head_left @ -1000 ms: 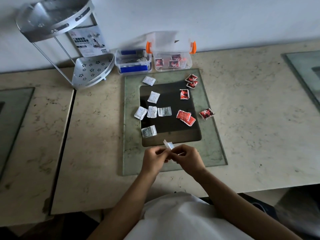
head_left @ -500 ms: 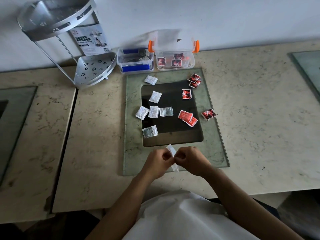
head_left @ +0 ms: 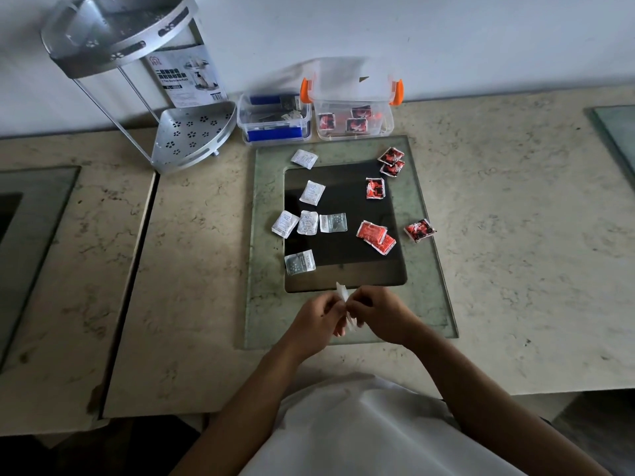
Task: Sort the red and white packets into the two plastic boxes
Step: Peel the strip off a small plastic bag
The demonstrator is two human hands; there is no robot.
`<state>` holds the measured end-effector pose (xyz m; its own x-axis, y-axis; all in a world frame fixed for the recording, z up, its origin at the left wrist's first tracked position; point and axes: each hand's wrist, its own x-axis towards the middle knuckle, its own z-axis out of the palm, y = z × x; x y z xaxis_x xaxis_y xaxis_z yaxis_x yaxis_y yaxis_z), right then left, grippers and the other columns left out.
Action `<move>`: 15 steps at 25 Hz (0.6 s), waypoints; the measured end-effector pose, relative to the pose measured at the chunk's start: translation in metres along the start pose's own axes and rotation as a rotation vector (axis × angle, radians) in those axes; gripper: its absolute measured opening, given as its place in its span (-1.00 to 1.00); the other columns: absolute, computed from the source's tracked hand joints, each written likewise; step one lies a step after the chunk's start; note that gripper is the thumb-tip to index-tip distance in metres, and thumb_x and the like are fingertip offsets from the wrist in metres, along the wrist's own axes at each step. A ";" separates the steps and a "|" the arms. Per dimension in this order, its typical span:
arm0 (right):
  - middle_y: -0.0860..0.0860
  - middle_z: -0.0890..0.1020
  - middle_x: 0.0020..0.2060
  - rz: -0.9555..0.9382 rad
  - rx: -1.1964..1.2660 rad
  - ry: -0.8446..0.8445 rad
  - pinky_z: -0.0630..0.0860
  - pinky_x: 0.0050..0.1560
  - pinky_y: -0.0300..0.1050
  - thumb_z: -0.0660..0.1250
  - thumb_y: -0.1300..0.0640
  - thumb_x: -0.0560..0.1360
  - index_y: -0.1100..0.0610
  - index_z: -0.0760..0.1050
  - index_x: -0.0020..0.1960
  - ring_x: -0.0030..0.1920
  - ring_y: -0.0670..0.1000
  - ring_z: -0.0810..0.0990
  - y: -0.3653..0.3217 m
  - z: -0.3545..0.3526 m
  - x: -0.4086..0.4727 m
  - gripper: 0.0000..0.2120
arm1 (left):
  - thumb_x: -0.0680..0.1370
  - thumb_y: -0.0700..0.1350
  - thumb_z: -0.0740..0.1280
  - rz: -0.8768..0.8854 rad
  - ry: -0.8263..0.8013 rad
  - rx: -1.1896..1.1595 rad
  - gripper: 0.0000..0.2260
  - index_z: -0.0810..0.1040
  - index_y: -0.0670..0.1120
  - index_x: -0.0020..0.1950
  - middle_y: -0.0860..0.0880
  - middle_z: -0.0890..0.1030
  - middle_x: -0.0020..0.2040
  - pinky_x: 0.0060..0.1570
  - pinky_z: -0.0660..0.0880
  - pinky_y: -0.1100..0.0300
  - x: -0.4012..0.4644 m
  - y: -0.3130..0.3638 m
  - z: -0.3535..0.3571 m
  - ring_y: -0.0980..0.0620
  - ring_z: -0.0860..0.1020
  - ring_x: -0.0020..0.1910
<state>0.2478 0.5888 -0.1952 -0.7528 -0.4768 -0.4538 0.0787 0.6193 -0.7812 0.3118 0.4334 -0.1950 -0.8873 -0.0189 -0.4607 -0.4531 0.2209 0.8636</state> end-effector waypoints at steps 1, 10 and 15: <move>-0.01 0.64 -0.32 0.015 0.055 0.015 0.57 -0.20 -0.06 0.35 0.11 0.56 0.19 0.61 -0.13 -0.34 -0.11 0.60 0.001 0.002 -0.001 -0.83 | 0.64 -0.08 0.22 0.005 0.006 0.013 -0.77 0.56 -0.21 -0.03 -0.26 0.64 -0.20 -0.16 0.59 0.01 0.001 0.000 -0.002 -0.03 0.58 -0.29; -0.02 0.52 -0.42 0.173 0.136 0.365 0.41 -0.39 -0.10 0.41 0.09 0.42 0.22 0.52 -0.23 -0.41 -0.07 0.43 -0.006 0.015 -0.002 -0.81 | 0.52 -0.13 0.32 0.090 0.306 0.273 -0.79 0.45 -0.12 -0.31 -0.01 0.48 -0.44 -0.44 0.30 0.19 0.003 0.005 0.007 0.09 0.38 -0.47; -0.01 0.54 -0.46 0.083 -0.100 0.549 0.44 -0.44 -0.08 0.41 0.10 0.37 0.11 0.44 -0.34 -0.45 -0.05 0.45 -0.001 0.001 -0.009 -0.81 | 0.47 -0.03 0.31 0.074 0.396 0.640 -0.77 0.48 -0.15 -0.31 -0.08 0.56 -0.40 -0.44 0.32 0.12 0.005 0.014 -0.006 -0.11 0.51 -0.40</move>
<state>0.2545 0.5918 -0.1905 -0.9783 -0.0463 -0.2017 0.1100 0.7094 -0.6962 0.3007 0.4308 -0.1840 -0.9328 -0.3040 -0.1937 -0.3599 0.7562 0.5464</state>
